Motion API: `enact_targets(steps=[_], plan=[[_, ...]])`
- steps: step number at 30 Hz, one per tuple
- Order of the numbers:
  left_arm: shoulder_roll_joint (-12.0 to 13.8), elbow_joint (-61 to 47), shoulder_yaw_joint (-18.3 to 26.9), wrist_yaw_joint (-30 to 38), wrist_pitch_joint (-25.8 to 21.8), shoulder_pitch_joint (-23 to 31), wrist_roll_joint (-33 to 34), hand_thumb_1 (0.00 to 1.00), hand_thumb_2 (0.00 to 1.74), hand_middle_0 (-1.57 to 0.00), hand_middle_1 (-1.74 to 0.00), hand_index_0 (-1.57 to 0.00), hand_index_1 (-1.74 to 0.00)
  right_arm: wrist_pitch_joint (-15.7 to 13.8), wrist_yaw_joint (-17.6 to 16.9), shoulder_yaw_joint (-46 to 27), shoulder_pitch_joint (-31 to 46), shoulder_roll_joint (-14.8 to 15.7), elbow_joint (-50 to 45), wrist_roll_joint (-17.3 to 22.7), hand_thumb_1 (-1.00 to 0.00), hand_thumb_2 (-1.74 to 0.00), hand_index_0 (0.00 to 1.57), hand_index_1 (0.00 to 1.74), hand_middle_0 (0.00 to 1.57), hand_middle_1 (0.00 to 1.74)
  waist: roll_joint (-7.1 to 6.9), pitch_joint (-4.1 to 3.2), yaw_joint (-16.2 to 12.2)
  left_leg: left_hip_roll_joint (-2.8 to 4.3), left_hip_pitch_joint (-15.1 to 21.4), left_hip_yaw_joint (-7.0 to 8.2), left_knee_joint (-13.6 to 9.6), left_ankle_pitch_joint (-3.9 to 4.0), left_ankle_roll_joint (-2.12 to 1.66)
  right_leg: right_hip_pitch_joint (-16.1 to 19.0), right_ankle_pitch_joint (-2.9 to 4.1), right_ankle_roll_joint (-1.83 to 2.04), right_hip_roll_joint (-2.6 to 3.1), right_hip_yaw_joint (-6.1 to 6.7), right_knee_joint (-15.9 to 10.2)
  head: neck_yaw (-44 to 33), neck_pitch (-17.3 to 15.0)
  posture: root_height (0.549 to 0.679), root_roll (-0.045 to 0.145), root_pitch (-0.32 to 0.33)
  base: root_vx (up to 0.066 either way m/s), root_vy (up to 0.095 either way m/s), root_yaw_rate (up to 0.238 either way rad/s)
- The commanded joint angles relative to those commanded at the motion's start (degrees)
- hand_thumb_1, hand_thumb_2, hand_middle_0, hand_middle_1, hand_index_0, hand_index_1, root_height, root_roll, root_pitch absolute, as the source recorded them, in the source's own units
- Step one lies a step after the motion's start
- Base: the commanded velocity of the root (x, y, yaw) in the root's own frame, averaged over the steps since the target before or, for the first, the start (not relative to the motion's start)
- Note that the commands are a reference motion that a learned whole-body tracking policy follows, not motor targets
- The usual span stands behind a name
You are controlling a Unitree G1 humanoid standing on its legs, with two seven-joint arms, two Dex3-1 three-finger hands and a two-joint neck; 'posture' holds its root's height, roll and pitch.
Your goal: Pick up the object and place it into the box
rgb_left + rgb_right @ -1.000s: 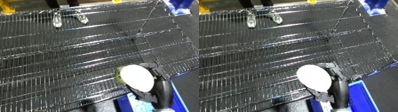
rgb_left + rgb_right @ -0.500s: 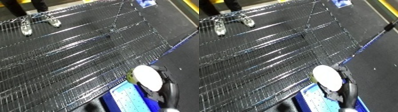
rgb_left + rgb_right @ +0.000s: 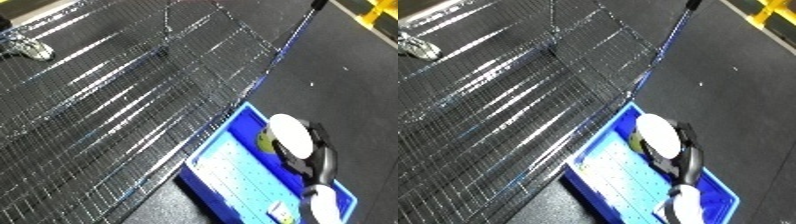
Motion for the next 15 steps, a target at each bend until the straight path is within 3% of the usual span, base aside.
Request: enact_targets(steps=[4, 6, 15], plan=[[0.5, 0.1, -0.6, 0.4, 0.3, -0.9, -0.5, 1.00, 1.74, -1.57, -1.74, -1.57, -1.74, -1.6, 2.1, -1.4, 0.0, -0.6, 7.8, 6.8, -0.75, -1.30, 1.18, 1.30, 1.18, 1.30, 0.21, -0.05, 0.1, -0.05, 0.1, -0.20, -0.2, 0.08, 0.00, 0.2, 0.27, 0.01, 0.08, -0.12, -0.3, 1.5, 0.0, 0.667, 0.090, 0.021, -0.030, -0.020, 0.014], [0.9, -0.2, -0.9, 0.6, 0.7, -1.1, -0.7, 1.00, 1.74, -1.57, -1.74, -1.57, -1.74, -1.8, 3.1, -2.0, -0.3, -1.5, 10.6, 8.3, -0.65, -1.13, 1.02, 1.13, 1.02, 1.13, 0.33, -0.03, 0.2, -0.14, 0.0, -0.37, -0.2, 0.15, -0.05, 0.2, 0.38, 0.01, 0.06, -0.24, -0.4, 2.0, 0.1, 0.668, 0.090, 0.021, -0.034, -0.027, 0.053], [1.4, -0.3, -1.6, 1.3, 1.1, -1.9, -1.5, 1.00, 1.74, -1.57, -1.74, -1.57, -1.74, -2.2, 3.8, -2.3, -1.1, -3.4, 13.6, 8.1, -0.20, -0.35, 0.31, 0.35, 0.31, 0.35, 0.79, 0.02, 0.3, -0.66, -0.2, -0.80, -0.6, 0.59, -0.05, -0.1, 0.50, -0.24, 0.24, -0.31, -0.5, 2.8, 0.3, 0.668, 0.093, 0.024, -0.021, -0.010, 0.023]])
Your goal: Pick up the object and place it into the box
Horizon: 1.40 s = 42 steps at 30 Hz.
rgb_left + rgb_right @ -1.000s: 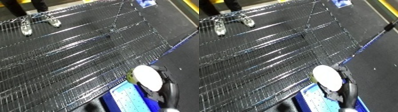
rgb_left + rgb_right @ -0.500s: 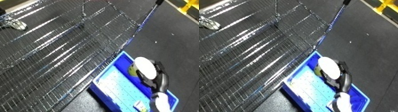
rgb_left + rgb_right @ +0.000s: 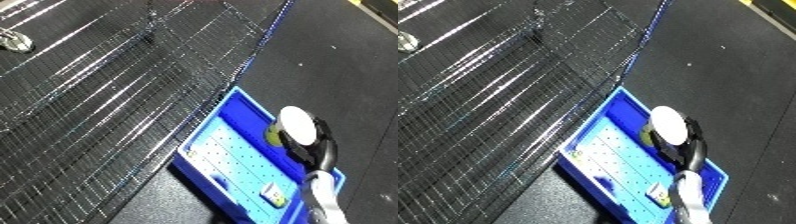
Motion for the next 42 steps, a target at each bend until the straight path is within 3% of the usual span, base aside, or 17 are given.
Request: enact_targets(steps=[4, 15, 23, 28, 33, 38, 42], plan=[[-0.1, 0.0, -0.1, -0.2, -0.5, 0.3, -0.4, 1.00, 1.74, -1.57, -1.74, -1.57, -1.74, 0.4, 0.5, -0.2, -0.1, -0.5, 0.0, 0.0, 0.00, 0.00, 0.00, 0.00, 0.00, 0.00, 0.40, 0.12, -0.1, -0.11, -0.1, -0.03, -0.3, 0.33, -0.06, -0.2, 0.03, -0.15, 0.02, 0.07, -0.1, -0.2, 0.3, 0.668, 0.095, 0.027, -0.006, 0.012, -0.001], [-0.2, -0.4, -0.1, -0.2, -0.1, 0.5, -0.3, 1.00, 1.74, -1.57, -1.74, -1.57, -1.74, 2.1, 1.0, 0.0, 0.1, 0.1, -2.1, -0.2, 0.00, 0.00, 0.00, 0.00, 0.00, 0.00, 0.14, 0.21, 0.2, 0.02, -0.7, -0.33, 0.1, 0.79, -0.06, -0.7, -0.34, -0.53, 0.19, -0.08, 1.1, -2.0, 0.5, 0.667, 0.097, 0.027, 0.008, -0.005, 0.020], [-0.2, -1.0, 0.1, -0.2, 0.2, 1.2, -0.2, 1.00, 1.74, -1.57, -1.74, -1.57, -1.74, 2.0, 3.4, 1.5, 0.6, 1.1, -7.3, -3.6, 0.00, 0.00, 0.00, 0.00, 0.00, 0.00, -0.45, 0.39, 0.8, 0.04, -1.1, -0.92, 0.5, 1.06, -0.05, -0.8, -0.77, -0.88, 0.44, -0.29, 2.0, -6.2, -0.3, 0.665, 0.096, 0.022, 0.022, -0.004, 0.054], [-0.4, -1.8, 0.6, -0.5, 0.6, 1.6, 0.1, 1.00, 1.74, -1.57, -1.74, -1.57, -1.74, 2.1, 5.0, 3.8, 0.8, 2.6, -13.8, -7.3, 0.00, 0.00, 0.00, 0.00, 0.00, 0.00, -1.63, 0.62, 1.6, 0.06, -1.7, -1.57, 0.9, 1.25, 0.10, -0.9, -1.15, -1.08, 0.74, -0.40, 2.6, -12.6, 2.9, 0.664, 0.095, 0.018, 0.019, -0.034, 0.108], [-0.5, -2.9, 1.2, 0.4, 0.8, 1.8, 1.2, 1.00, 1.74, -1.57, -1.74, -1.57, -1.74, 3.9, 6.4, 6.2, 0.5, 4.4, -21.9, -11.4, 0.00, 0.00, 0.00, 0.00, 0.00, 0.00, -3.15, 0.99, 2.6, 0.15, -2.8, -2.25, 0.7, 1.80, 0.34, -1.7, -0.90, -0.95, 1.11, -0.70, 2.6, -19.7, 5.4, 0.664, 0.090, 0.026, -0.017, -0.052, 0.065], [-0.2, -3.3, 1.8, 0.7, 1.1, 1.7, 2.2, 1.00, 1.74, -1.57, -1.74, -1.57, -1.74, 6.0, 8.7, 9.0, -0.6, 5.3, -27.0, -14.6, 0.00, 0.00, 0.00, 0.00, 0.00, 0.00, -4.49, 1.38, 4.1, 0.50, -3.9, -3.03, 1.9, 1.71, 0.26, -1.7, -0.64, -1.05, 1.19, -1.24, 2.5, -24.2, 6.9, 0.663, 0.086, 0.024, -0.011, -0.069, 0.086], [0.0, -3.8, 2.6, 0.4, 1.9, 2.0, 2.7, 1.00, 1.74, -1.57, -1.74, -1.57, -1.74, 8.1, 11.2, 11.0, -2.0, 5.7, -29.8, -16.5, 0.00, 0.00, 0.00, 0.00, 0.00, 0.00, -5.26, 1.52, 5.4, 0.79, -4.5, -3.64, 3.1, 1.49, 0.21, -1.4, -1.06, -1.34, 1.10, -1.87, 3.2, -28.6, 7.1, 0.662, 0.084, 0.015, 0.018, -0.052, 0.093]])
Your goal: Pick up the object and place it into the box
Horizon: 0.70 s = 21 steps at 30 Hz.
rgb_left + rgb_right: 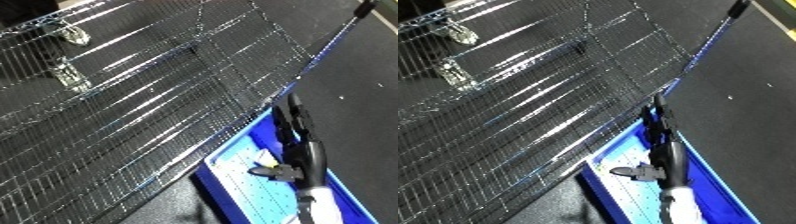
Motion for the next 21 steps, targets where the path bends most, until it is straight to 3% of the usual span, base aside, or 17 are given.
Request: enact_targets(steps=[8, 13, 21], plan=[[0.3, -0.8, 0.3, -0.5, 2.0, -0.2, 1.5, 1.00, 1.74, -1.57, -1.74, -1.57, -1.74, 3.4, 2.6, 4.8, -3.4, 2.1, -2.9, -3.6, 0.00, 0.00, 0.00, 0.00, 0.00, 0.00, -1.56, 0.13, 2.8, 0.39, -1.4, -1.63, 2.9, 0.09, -0.06, 0.9, -0.80, -0.62, 0.13, -1.17, 1.8, -8.0, -0.5, 0.659, 0.074, -0.010, 0.029, -0.076, 0.154], [0.7, -1.0, 0.8, -0.9, 3.0, -0.8, 2.2, 1.00, 1.74, -1.57, -1.74, -1.57, -1.74, 5.2, 3.8, 7.8, -5.1, 3.6, -3.4, -4.8, 0.00, 0.00, 0.00, 0.00, 0.00, 0.00, -2.66, 0.16, 4.4, 0.22, -2.1, -2.41, 4.0, -0.14, 0.10, 1.2, -1.02, -0.70, 0.33, -1.93, 2.6, -11.2, -0.9, 0.658, 0.068, -0.019, 0.021, -0.075, 0.149], [0.7, -0.1, 0.6, -1.2, 3.5, -1.5, 3.1, 1.00, 1.74, -1.57, -1.74, -1.57, -1.74, 6.5, 5.9, 11.6, -7.4, 5.1, -1.3, -6.4, 0.00, 0.00, 0.00, 0.00, 0.00, 0.00, -3.62, 0.16, 6.7, 0.08, -2.3, -3.71, 4.8, 0.19, 0.18, 2.3, -1.08, -0.68, 0.27, -2.97, 3.0, -15.8, -3.7, 0.657, 0.058, -0.037, 0.033, -0.043, 0.144]])
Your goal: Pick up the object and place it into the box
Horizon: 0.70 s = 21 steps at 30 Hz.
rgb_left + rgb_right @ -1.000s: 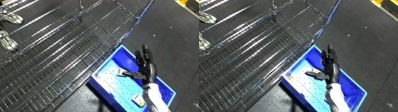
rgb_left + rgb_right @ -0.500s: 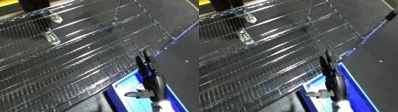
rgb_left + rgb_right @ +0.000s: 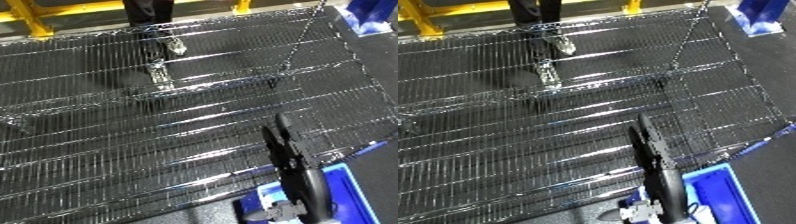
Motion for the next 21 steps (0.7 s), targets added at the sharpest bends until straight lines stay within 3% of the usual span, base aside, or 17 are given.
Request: enact_targets(steps=[13, 21], plan=[[1.0, 0.8, 1.2, 0.9, -0.4, 0.5, 0.2, 1.00, 1.74, -1.57, -1.74, -1.57, -1.74, -0.3, -1.5, 1.8, -0.6, 0.8, 3.3, 0.1, 0.00, 0.00, 0.00, 0.00, 0.00, 0.00, -0.81, 0.10, 2.1, -0.42, 0.6, -1.08, -0.2, -0.13, 0.37, 1.0, -0.23, 0.56, -0.87, -0.94, 0.8, -3.3, -2.5, 0.656, 0.053, -0.056, 0.035, -0.001, 0.107], [0.7, 0.9, 0.9, 0.1, -0.7, 1.2, -0.2, 1.00, 1.74, -1.57, -1.74, -1.57, -1.74, -1.8, -3.8, 1.7, -0.1, 1.3, 4.4, 1.1, 0.00, 0.00, 0.00, 0.00, 0.00, 0.00, -1.07, 0.08, 2.4, -0.27, 1.4, -1.02, -2.0, 0.58, 0.43, 1.4, 0.05, 0.98, -0.94, -1.20, 0.0, -2.9, -2.4, 0.657, 0.049, -0.054, 0.013, 0.006, 0.033]])
